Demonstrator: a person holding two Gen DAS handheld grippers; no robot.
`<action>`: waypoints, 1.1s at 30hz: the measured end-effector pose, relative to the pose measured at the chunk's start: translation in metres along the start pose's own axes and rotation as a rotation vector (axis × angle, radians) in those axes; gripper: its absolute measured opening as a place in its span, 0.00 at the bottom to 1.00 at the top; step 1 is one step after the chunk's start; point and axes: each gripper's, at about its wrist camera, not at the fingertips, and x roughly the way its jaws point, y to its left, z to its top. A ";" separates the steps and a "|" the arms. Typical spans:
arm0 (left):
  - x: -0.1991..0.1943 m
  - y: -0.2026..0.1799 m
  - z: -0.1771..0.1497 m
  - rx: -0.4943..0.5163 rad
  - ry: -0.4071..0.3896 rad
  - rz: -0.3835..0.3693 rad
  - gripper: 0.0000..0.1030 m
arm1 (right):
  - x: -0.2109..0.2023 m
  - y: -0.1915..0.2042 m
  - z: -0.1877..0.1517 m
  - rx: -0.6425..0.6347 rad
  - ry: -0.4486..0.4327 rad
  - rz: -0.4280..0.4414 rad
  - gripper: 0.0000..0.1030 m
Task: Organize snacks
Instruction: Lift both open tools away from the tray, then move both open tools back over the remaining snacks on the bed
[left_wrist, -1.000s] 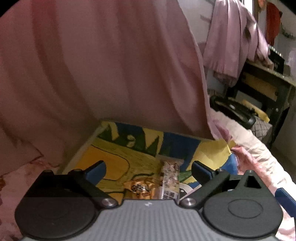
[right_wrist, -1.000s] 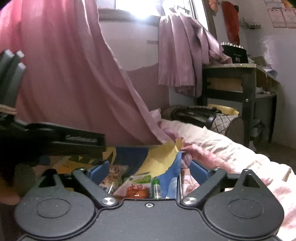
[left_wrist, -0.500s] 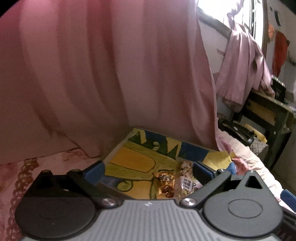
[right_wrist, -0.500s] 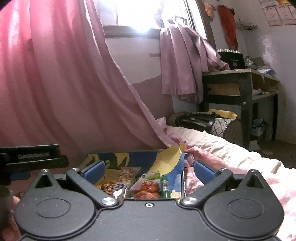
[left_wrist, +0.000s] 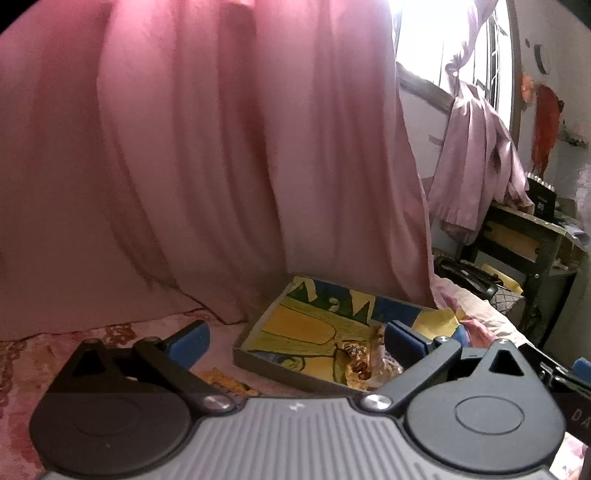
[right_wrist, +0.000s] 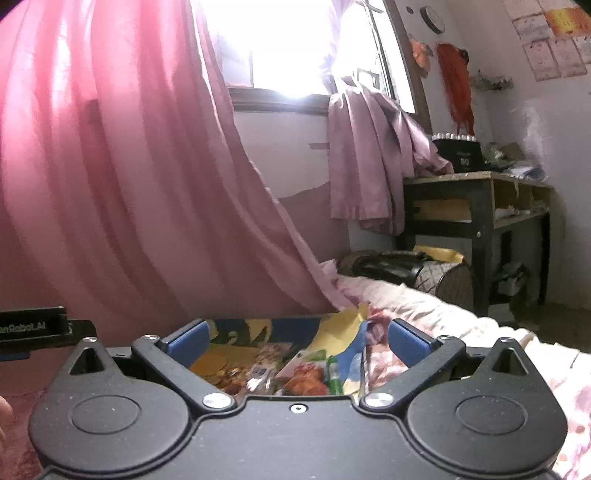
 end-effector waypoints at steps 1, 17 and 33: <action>-0.004 0.003 -0.001 -0.005 -0.001 0.000 1.00 | -0.005 0.000 -0.001 0.011 0.008 0.007 0.99; -0.067 0.041 -0.032 0.014 -0.013 -0.014 1.00 | -0.067 0.029 -0.022 -0.054 0.062 0.082 0.99; -0.099 0.052 -0.052 0.055 0.031 0.008 1.00 | -0.097 0.037 -0.042 -0.082 0.154 0.065 0.99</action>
